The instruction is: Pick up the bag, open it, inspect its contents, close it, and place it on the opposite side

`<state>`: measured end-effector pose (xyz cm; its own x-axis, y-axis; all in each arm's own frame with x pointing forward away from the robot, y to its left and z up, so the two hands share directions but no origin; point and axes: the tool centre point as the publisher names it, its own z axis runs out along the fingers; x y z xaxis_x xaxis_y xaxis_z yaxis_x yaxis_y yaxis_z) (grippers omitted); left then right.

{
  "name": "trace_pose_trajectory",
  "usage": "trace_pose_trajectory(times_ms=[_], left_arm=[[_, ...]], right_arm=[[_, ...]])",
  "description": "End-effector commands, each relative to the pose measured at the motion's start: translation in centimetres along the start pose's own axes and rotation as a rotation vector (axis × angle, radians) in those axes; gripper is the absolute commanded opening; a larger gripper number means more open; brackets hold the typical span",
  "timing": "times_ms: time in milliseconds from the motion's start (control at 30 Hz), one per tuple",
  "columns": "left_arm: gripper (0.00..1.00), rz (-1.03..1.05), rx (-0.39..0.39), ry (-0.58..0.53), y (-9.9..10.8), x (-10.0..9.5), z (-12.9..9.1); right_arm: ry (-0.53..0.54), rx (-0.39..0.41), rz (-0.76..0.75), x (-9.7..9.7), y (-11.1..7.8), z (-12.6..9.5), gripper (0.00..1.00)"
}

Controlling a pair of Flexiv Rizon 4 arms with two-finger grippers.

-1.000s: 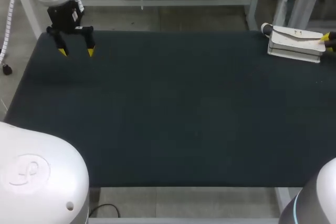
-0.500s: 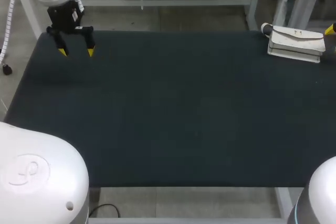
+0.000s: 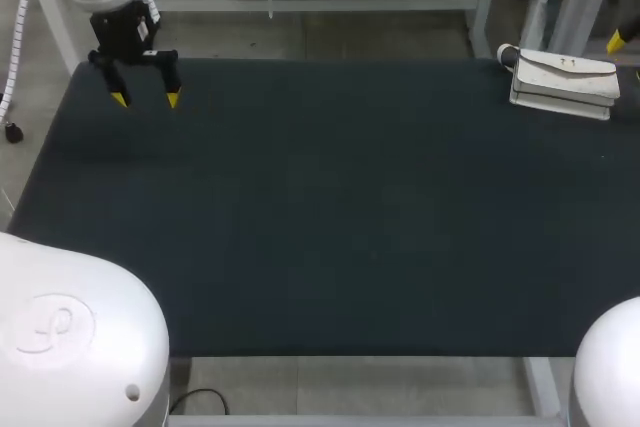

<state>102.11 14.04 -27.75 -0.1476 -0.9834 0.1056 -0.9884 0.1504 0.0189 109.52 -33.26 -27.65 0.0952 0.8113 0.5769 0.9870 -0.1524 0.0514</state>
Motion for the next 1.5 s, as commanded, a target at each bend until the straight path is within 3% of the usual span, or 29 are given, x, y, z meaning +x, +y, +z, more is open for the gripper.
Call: trace_pose_trajectory(times_ms=[33, 533, 733, 1167, 1500], left_arm=[[1.00, -0.001, 0.001, -0.003, 0.1, 0.1, 0.0], [1.00, -0.001, 0.001, -0.003, 0.1, 0.1, 0.0], [1.00, -0.001, 0.001, -0.003, 0.1, 0.1, 0.0], [1.00, -0.001, 0.001, -0.003, 0.1, 0.1, 0.0], [1.00, -0.001, 0.001, -0.003, 0.1, 0.1, 0.0]], right_arm=[[-0.201, -0.109, 0.010, 1.4, -2.0, 0.2, 1.00], [-0.347, -0.098, 0.040, 3.9, -4.3, 2.1, 1.00], [-0.483, -0.165, 0.060, 5.4, -4.9, 3.0, 1.00], [-0.523, -0.171, 0.061, 6.8, -5.6, 4.6, 1.00], [-0.517, -0.166, 0.065, 7.0, -5.6, 4.7, 1.00]])
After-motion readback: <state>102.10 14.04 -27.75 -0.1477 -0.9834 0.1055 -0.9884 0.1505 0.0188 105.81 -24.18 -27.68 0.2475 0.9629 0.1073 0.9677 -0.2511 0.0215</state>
